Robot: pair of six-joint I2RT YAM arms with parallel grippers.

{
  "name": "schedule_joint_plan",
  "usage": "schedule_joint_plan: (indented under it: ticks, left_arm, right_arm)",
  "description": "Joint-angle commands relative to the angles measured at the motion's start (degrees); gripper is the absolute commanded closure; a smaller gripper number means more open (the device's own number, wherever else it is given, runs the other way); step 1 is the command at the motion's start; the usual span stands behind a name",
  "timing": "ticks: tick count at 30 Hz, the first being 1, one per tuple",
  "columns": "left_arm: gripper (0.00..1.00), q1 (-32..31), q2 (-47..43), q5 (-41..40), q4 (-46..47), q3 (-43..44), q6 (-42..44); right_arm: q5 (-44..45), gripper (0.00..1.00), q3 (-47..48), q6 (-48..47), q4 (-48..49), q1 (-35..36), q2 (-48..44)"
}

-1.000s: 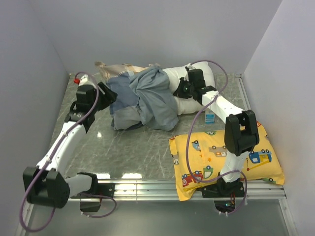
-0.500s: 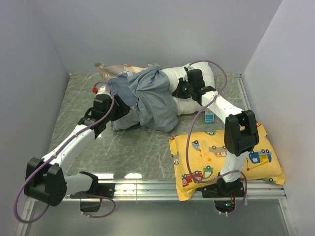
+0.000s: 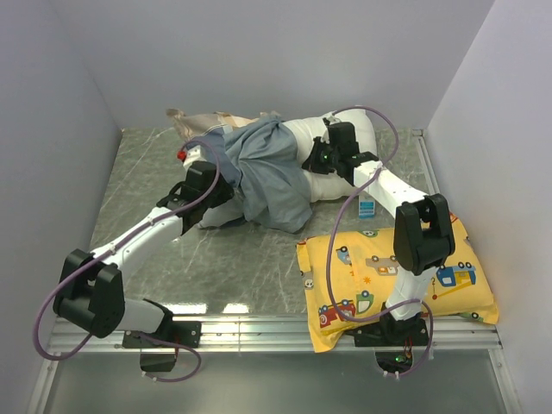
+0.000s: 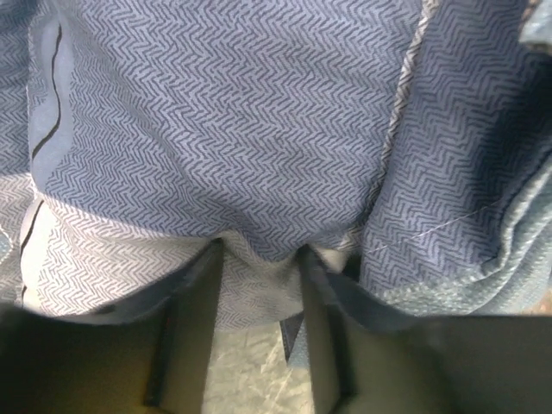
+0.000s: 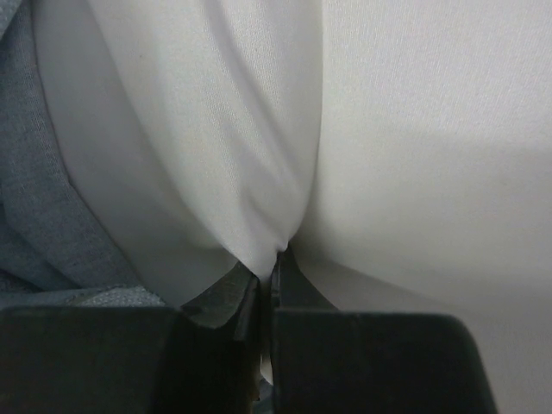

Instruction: Remove the pillowcase from the pillow

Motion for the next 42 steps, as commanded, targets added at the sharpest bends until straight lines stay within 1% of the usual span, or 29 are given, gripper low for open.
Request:
schedule_joint_plan:
  ticks: [1,2,3,4,8,10,13,14,16,17,18,19,20,21,22,23,25,26,29,31,32,34,36,37,39,40,42]
  left_arm:
    - [0.63,-0.72,0.77,-5.12,2.17,3.82,0.19]
    - [0.80,-0.80,1.03,-6.09,0.77,4.26,0.01]
    - [0.96,-0.80,0.95,-7.93,0.06,4.88,0.27]
    - [0.99,-0.80,0.86,-8.99,-0.56,5.14,0.27]
    - [1.00,-0.37,-0.89,-14.52,-4.60,7.69,1.15]
    - [0.99,0.51,-2.12,-15.32,-6.97,9.18,1.59]
    - [0.99,3.49,-5.28,-16.03,-8.47,9.80,2.73]
    - [1.00,6.55,-6.60,-15.77,-8.74,9.72,3.00]
    - [0.99,11.56,-7.83,-11.39,-9.09,8.58,2.48]
    - [0.99,17.77,-9.23,-8.94,-8.74,7.79,1.95]
    - [0.99,20.87,-9.94,-6.30,-8.30,6.13,1.68]
    - [0.99,23.60,-10.65,-6.10,-7.78,5.33,1.42]
    - [1.00,29.20,-11.61,-5.49,-6.73,4.54,0.81]
    - [1.00,31.86,-11.79,-4.44,-6.28,4.01,0.28]
    - [1.00,34.68,-11.71,-0.69,-6.02,3.13,-0.33]
    - [1.00,39.23,-11.01,0.92,-5.23,2.78,-1.65]
    - [0.99,42.69,-10.22,5.74,-4.17,1.64,-2.71]
    - [0.99,44.79,-9.08,6.81,-3.65,1.46,-3.32]
    - [0.99,45.60,-7.14,10.32,-2.41,1.37,-3.50]
    - [0.99,45.52,-6.52,13.31,0.13,1.19,-3.24]
    - [1.00,45.25,-6.52,16.89,1.27,1.02,-2.46]
    - [1.00,44.46,-6.78,18.24,1.81,1.89,-1.31]
    - [0.94,42.88,-7.13,18.86,1.02,3.20,1.32]
    - [0.84,41.57,-7.48,18.43,-0.46,5.13,2.11]
    - [0.66,40.16,-8.27,16.85,-1.53,6.81,4.14]
    - [0.51,39.46,-8.63,16.06,-1.97,8.30,4.58]
    - [0.42,37.00,-9.25,14.30,-3.20,11.10,6.07]
  right_arm:
    - [2.48,1.00,-1.76,-0.13,-4.00,-0.20,-0.91]
    - [2.65,1.00,-1.76,-0.22,-4.09,-0.20,-1.17]
    - [3.00,1.00,-1.85,-0.39,-4.27,-0.11,-1.26]
    - [3.27,1.00,-1.85,-0.40,-4.36,-0.28,-1.35]
    - [3.88,1.00,-2.11,-0.48,-4.88,-1.16,-2.75]
    - [4.06,1.00,-2.29,-0.40,-4.97,-2.38,-3.37]
    - [4.76,1.00,-2.99,0.39,-5.06,-5.10,-4.60]
    - [4.50,1.00,-3.34,0.74,-4.71,-6.25,-5.30]
    - [2.75,1.00,-4.30,1.71,-4.10,-8.10,-6.00]
    - [2.65,1.00,-4.57,1.89,-3.92,-9.50,-6.70]
    - [2.74,1.00,-4.75,1.80,-3.83,-9.95,-7.06]
    - [3.09,1.00,-4.84,2.15,-4.00,-10.39,-7.41]
    - [3.18,1.00,-4.93,2.41,-3.83,-10.65,-7.94]
    - [3.27,1.00,-5.19,2.59,-3.66,-10.92,-8.29]
    - [3.36,1.00,-5.36,2.77,-3.48,-11.09,-8.55]
    - [3.70,1.00,-5.54,3.03,-3.48,-11.18,-8.90]
    - [3.80,1.00,-6.06,3.29,-3.30,-11.44,-9.17]
    - [3.88,1.00,-6.24,3.30,-3.13,-11.53,-9.52]
    - [3.27,1.00,-7.56,3.56,-2.16,-11.53,-10.40]
    - [2.74,1.00,-8.09,3.39,-1.81,-11.45,-10.58]
    - [2.48,1.00,-8.18,3.30,-1.81,-11.45,-10.49]
    - [2.39,1.00,-8.70,3.12,-1.55,-11.36,-10.49]
    - [2.30,1.00,-9.06,3.03,-1.37,-11.36,-10.23]
    - [1.87,1.00,-9.40,2.95,-1.28,-11.36,-10.05]
    - [1.51,1.00,-9.85,2.94,-0.84,-11.27,-9.96]
    - [1.51,1.00,-10.11,2.60,-0.84,-11.18,-9.88]
    - [1.77,1.00,-10.11,2.42,-0.93,-11.01,-9.87]
